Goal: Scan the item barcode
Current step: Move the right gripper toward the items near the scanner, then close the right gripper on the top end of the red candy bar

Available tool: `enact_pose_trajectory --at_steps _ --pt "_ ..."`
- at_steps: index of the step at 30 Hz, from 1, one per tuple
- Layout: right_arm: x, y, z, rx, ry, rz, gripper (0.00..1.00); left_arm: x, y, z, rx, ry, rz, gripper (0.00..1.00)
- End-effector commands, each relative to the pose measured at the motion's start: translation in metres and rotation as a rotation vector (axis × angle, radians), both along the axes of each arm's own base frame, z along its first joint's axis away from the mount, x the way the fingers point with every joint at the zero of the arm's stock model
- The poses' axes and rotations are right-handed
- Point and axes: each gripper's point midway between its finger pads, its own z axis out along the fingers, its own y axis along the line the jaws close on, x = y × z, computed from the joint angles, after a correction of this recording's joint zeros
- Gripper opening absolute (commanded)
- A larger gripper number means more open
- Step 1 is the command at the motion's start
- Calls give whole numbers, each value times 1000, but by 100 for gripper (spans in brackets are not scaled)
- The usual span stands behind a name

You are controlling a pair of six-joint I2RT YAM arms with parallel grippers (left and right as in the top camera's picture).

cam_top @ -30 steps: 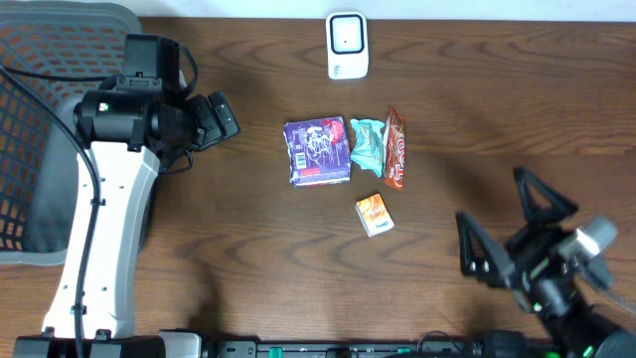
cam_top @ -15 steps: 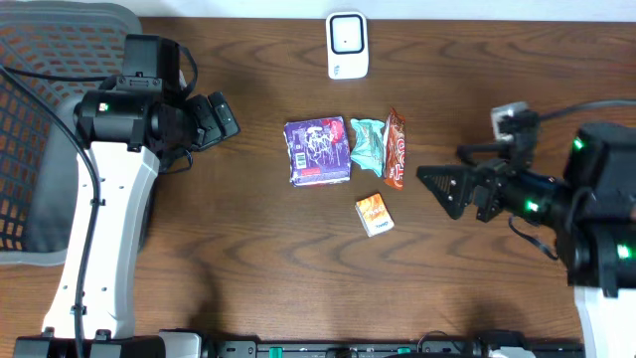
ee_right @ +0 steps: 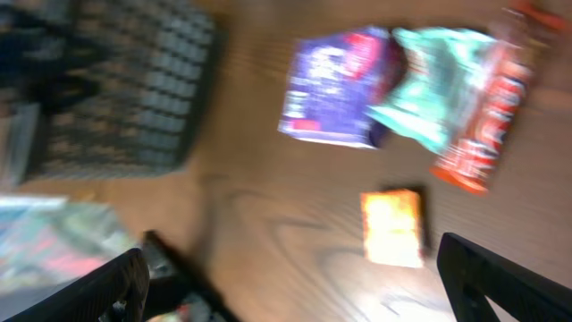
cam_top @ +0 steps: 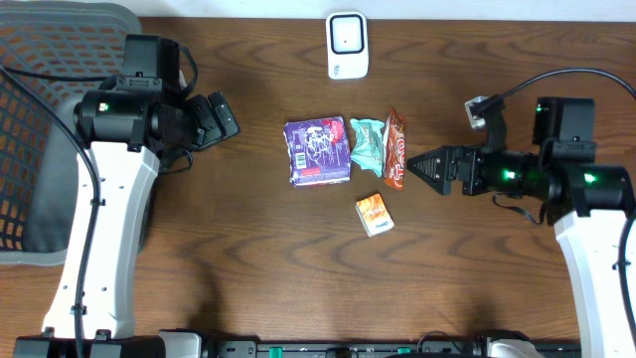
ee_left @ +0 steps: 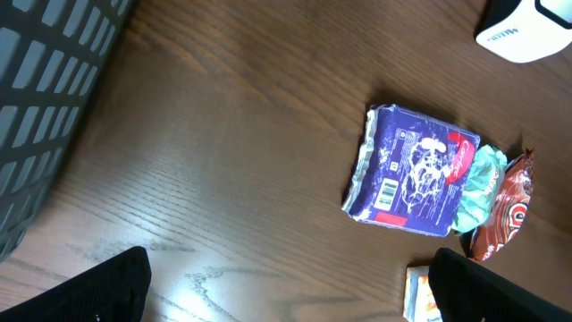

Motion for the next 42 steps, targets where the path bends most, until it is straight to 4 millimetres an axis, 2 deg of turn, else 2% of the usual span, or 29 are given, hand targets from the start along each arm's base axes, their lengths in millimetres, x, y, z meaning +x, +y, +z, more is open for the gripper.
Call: enact_pose_trajectory --at_steps 1,8,10,13,16,18,20,22,24,26,28,33,39,42 --pt "21 -39 -37 -206 102 -187 99 0 2 -1 2 6 13 99" --pt "55 -36 -78 -159 215 -222 98 0 2 -1 2 6 13 99" --pt "67 -26 -86 -95 233 -211 86 0 2 -1 2 6 13 99" --pt "79 -12 -95 -64 222 -169 82 0 2 -1 2 6 13 99" --pt "80 5 -106 -82 216 -111 77 0 2 -1 2 5 13 99" --pt "77 12 -114 -139 220 -92 80 0 2 -1 2 6 13 99" --pt "74 11 -120 -247 231 -104 86 0 2 -1 2 6 13 99" --pt "70 5 -120 -367 249 -122 90 0 2 -1 2 6 13 99" --pt "66 1 -109 -465 267 -119 92 0 2 -1 2 6 13 99" --pt "64 6 -97 -483 260 -78 94 0 2 -1 2 5 13 99" --pt "68 16 -85 -465 207 -32 99 0 2 -1 2 6 13 99" --pt "87 23 -75 -446 119 -44 99 0 2 -1 2 6 13 99" --pt "109 34 -82 -399 48 -99 99 0 2 -1 2 6 13 99" --pt "114 24 -99 -457 24 -140 99 0 2 -1 2 6 13 99"
